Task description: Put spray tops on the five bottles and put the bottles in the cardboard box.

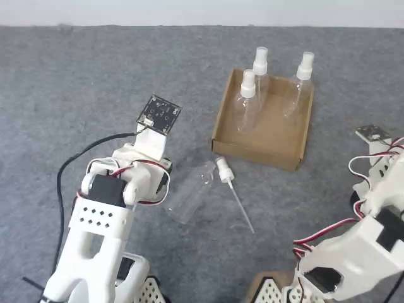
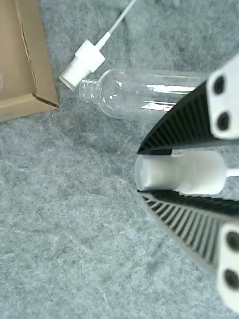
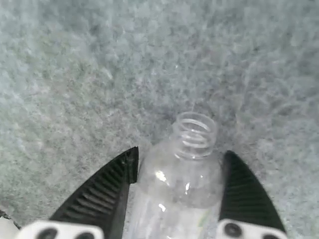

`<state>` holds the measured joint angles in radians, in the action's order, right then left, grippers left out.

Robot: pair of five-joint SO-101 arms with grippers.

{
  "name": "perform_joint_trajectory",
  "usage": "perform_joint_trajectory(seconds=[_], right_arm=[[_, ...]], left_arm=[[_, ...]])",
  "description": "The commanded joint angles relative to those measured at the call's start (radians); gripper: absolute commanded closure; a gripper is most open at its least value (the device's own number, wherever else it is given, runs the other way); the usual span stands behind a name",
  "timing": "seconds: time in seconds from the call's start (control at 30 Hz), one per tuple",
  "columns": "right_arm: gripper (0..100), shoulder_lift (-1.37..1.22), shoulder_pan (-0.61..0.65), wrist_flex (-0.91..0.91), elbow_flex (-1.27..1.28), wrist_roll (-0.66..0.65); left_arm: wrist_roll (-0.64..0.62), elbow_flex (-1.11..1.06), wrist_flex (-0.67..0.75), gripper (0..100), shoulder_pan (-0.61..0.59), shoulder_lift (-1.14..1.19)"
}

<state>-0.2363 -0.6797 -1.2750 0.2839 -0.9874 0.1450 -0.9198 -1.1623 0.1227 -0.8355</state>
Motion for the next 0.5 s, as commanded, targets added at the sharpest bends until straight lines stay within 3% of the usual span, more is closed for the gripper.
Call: perform_joint_trajectory(seconds=[0.0, 0.13, 0.3, 0.47], right_arm=[[86.2, 0.015, -0.008, -0.004, -0.061, -0.011], [92.9, 0.021, -0.008, -0.007, -0.066, -0.011], [94.3, 0.102, -0.001, -0.047, -0.109, -0.002], [94.4, 0.331, 0.097, -0.120, -0.114, 0.121]], left_arm=[[-0.008, 0.007, 0.028, 99, -0.003, -0.034], [-0.008, 0.007, 0.028, 99, -0.003, -0.034], [-0.008, 0.007, 0.028, 99, -0.003, -0.038], [-0.009, 0.025, 0.026, 99, -0.003, -0.041]])
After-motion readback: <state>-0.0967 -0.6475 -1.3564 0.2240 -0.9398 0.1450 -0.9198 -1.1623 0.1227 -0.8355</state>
